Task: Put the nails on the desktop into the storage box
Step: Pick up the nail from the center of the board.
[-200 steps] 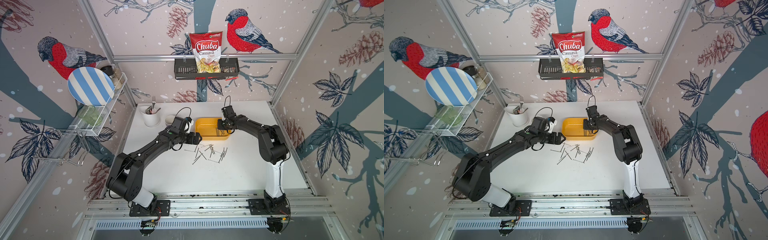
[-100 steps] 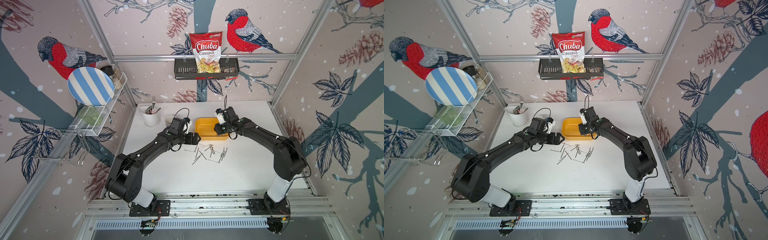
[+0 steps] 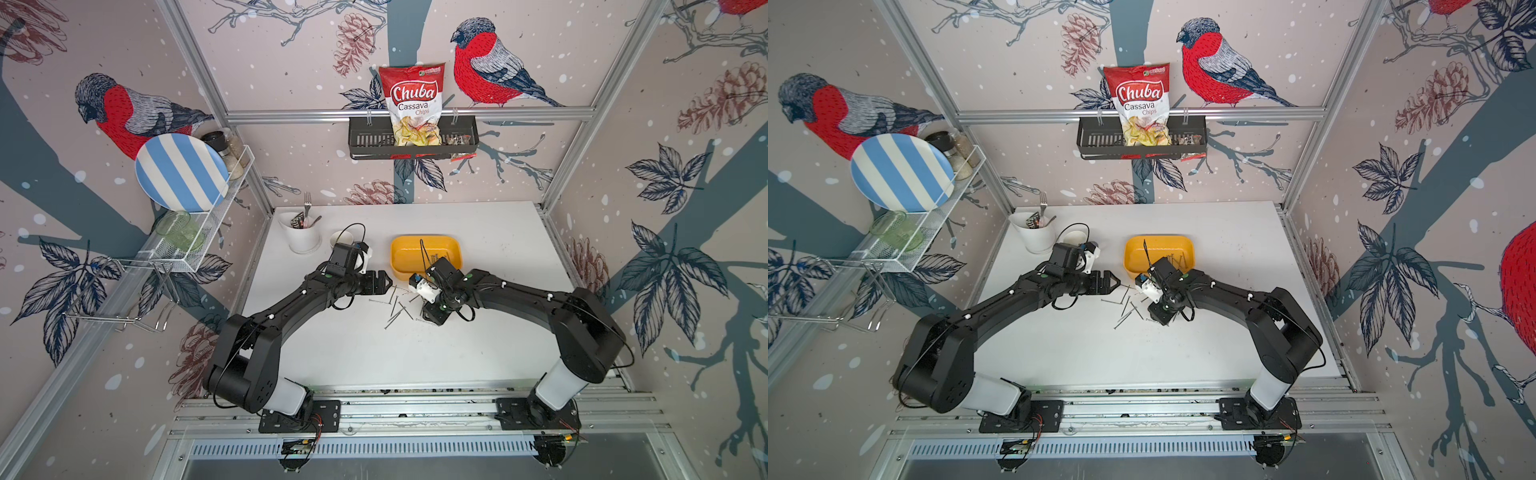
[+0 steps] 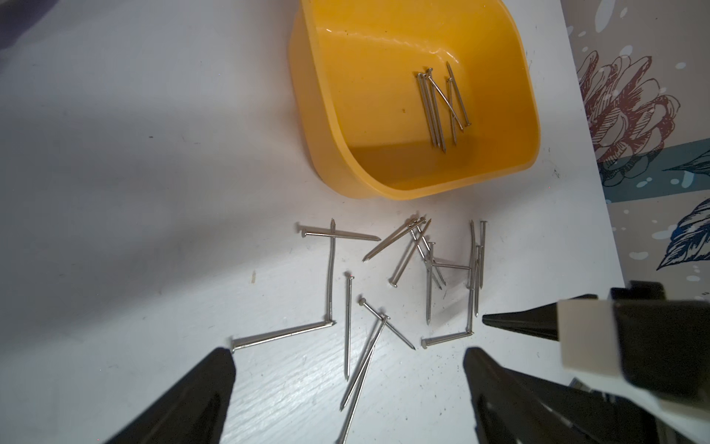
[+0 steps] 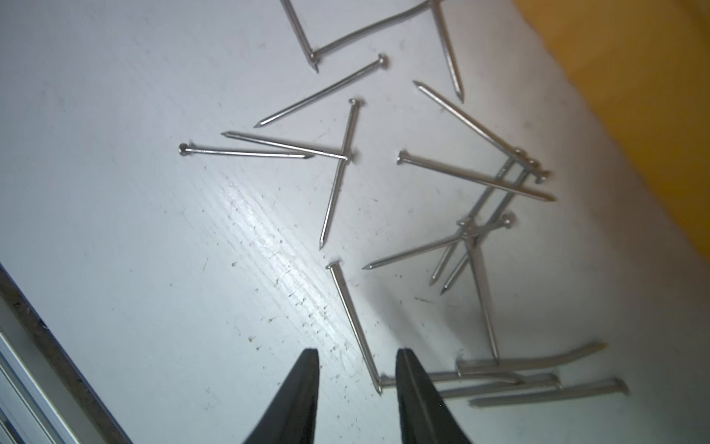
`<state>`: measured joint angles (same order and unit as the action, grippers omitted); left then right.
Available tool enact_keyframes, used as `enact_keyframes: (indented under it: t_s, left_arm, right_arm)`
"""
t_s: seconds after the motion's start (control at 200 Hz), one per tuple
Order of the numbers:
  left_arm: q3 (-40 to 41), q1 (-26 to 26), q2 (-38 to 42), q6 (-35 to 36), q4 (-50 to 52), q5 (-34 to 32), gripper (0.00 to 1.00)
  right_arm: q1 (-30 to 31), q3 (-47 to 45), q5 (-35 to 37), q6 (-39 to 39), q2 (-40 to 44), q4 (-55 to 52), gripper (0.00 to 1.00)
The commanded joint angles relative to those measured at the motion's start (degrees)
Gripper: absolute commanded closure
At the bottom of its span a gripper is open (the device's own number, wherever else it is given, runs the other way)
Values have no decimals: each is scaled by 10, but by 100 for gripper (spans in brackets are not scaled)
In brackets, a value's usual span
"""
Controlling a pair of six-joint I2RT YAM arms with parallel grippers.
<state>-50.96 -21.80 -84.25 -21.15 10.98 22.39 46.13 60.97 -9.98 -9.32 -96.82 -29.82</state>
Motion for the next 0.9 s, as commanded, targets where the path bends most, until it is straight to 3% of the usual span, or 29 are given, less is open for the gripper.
enact_keyframes:
  t_s: [0.0,0.685,0.895]
  left_arm:
    - [2,3,0,-8,-20,8,5]
    - [20,11,26,-1,-12,1,5]
    - [26,14,29,-2,-11,2,5]
  right_arm:
    - [13,6,20,-24,-15,-13,62]
    - [52,43,112,-44,-105,-39,63]
    - [66,42,123,-47,-124,-44,71]
